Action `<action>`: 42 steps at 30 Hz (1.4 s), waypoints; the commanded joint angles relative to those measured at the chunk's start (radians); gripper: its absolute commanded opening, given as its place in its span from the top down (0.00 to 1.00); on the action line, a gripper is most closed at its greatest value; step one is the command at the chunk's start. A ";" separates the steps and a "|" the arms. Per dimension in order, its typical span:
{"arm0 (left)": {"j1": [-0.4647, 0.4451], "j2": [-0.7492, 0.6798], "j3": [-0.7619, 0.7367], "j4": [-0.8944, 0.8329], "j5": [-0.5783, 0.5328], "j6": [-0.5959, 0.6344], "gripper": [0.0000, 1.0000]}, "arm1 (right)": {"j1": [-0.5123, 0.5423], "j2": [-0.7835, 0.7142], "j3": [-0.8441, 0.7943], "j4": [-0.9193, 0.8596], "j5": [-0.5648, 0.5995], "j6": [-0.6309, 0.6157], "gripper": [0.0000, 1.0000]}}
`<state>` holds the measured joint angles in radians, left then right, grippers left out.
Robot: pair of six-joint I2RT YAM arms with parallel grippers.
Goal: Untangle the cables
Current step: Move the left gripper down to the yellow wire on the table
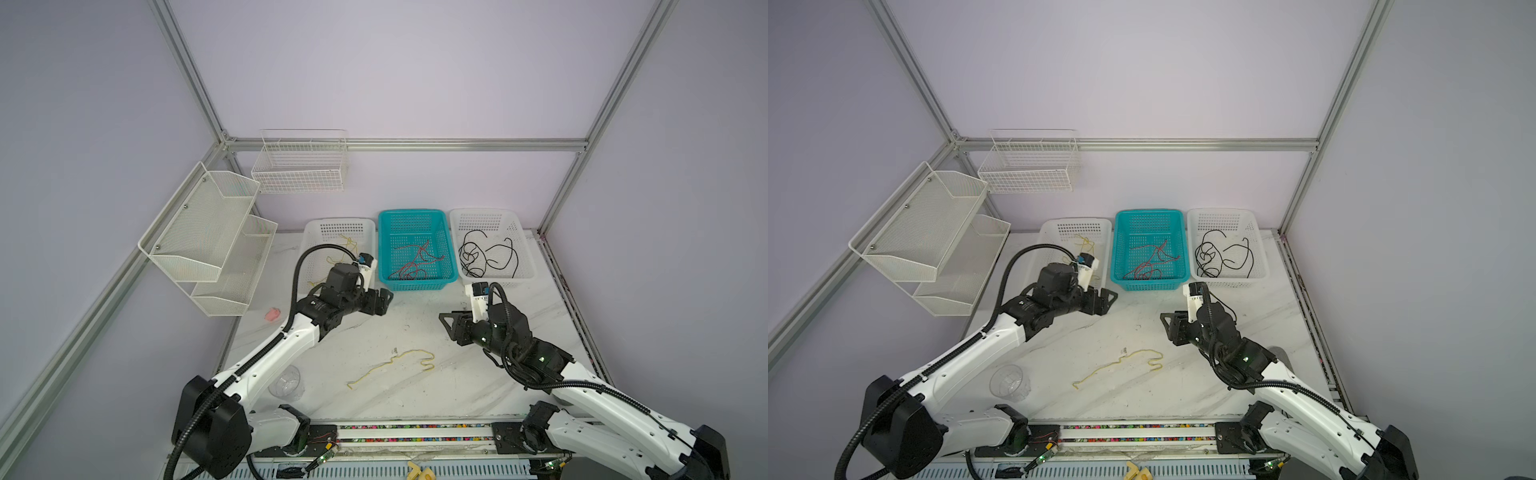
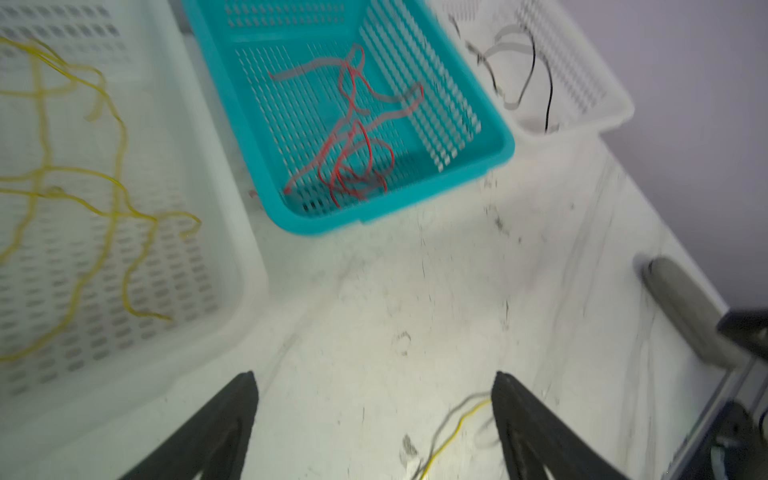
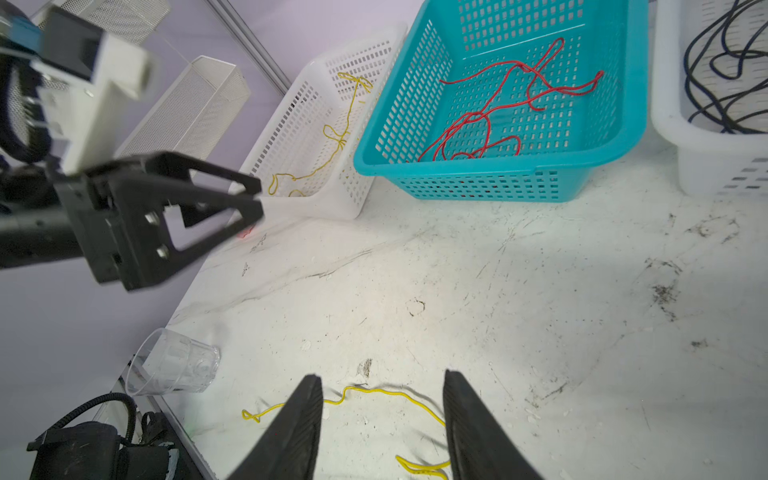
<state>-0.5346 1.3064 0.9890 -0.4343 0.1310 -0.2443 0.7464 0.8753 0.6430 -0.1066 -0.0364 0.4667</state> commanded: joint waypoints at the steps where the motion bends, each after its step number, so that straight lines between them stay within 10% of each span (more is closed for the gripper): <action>1: -0.075 0.082 0.098 -0.253 0.026 0.117 0.13 | 0.004 -0.017 0.019 -0.018 0.015 0.003 0.50; 19: -0.333 0.407 0.322 -0.362 0.112 0.116 0.13 | 0.004 -0.052 -0.009 -0.089 0.078 0.034 0.45; 31: -0.360 0.516 0.362 -0.310 0.089 0.094 0.15 | 0.004 -0.161 -0.016 -0.162 0.159 0.112 0.26; 42: -0.358 0.581 0.388 -0.248 0.124 0.085 0.36 | 0.003 -0.298 -0.005 -0.206 0.243 0.137 0.09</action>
<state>-0.8871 1.8751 1.2999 -0.7059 0.2291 -0.1555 0.7464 0.6094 0.6392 -0.2840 0.1623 0.5896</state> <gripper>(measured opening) 0.647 0.904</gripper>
